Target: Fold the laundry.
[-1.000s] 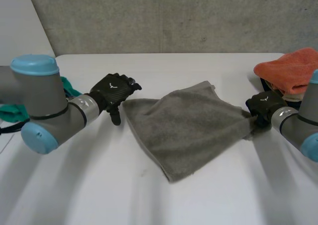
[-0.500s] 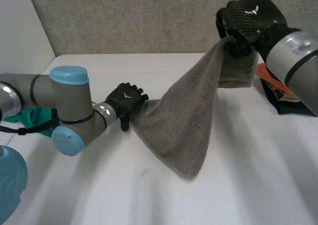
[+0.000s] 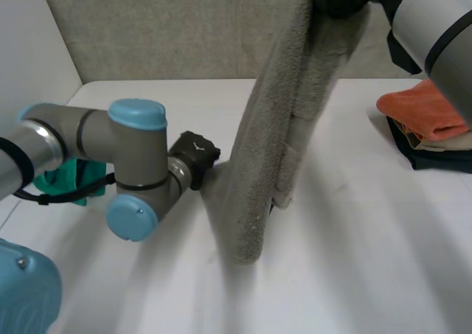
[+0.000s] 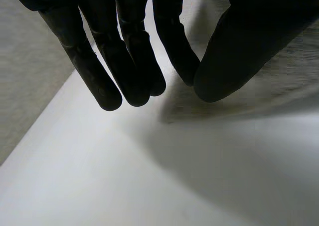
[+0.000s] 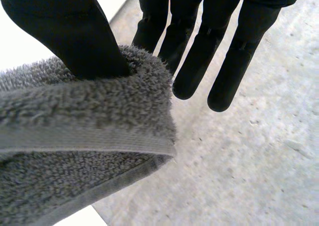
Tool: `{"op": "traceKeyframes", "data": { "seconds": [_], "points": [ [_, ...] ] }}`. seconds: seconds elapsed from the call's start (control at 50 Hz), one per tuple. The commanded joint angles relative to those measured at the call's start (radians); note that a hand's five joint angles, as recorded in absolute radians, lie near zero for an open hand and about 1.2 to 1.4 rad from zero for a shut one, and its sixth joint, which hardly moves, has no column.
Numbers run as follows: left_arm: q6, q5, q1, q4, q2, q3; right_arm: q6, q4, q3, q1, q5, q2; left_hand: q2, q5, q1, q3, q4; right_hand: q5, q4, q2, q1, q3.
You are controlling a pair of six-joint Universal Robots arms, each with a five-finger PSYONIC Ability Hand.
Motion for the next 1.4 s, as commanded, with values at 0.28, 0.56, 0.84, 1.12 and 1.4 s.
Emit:
{"op": "traceKeyframes", "data": {
  "seconds": [0.28, 0.56, 0.84, 1.12, 1.4],
  "points": [
    [-0.248, 0.148, 0.059, -0.034, 0.602, -0.47, -0.097, -0.068, -0.123, -0.135, -0.149, 0.363, -0.166, -0.14, -0.155, -0.159, -0.17, 0.236, 0.201, 0.219, 0.27, 0.207],
    [-0.242, 0.104, 0.088, 0.13, 0.306, -0.449, 0.053, -0.048, -0.137, -0.039, -0.048, 0.167, -1.015, -0.988, -1.004, -1.008, -1.019, 0.236, 0.201, 0.219, 0.27, 0.207],
    [-0.329, 0.076, -0.003, 0.161, 0.203, -0.297, 0.084, 0.001, -0.222, 0.181, 0.042, 0.084, -1.015, -0.988, -1.004, -1.008, -1.019, 0.236, 0.201, 0.219, 0.27, 0.207],
    [-0.664, 0.087, -0.055, -0.036, 0.209, -0.215, 0.058, 0.004, -0.202, 0.137, 0.066, 0.128, 0.207, 0.233, 0.218, 0.214, 0.203, 0.236, 0.201, 0.219, 0.27, 0.207],
    [-0.389, 0.207, 0.102, -0.149, 0.633, -0.513, -0.215, -0.03, -0.136, -0.063, 0.021, 0.398, 0.207, 0.233, 0.218, 0.214, 0.203, 0.236, 0.201, 0.219, 0.27, 0.207]
  ]
}}
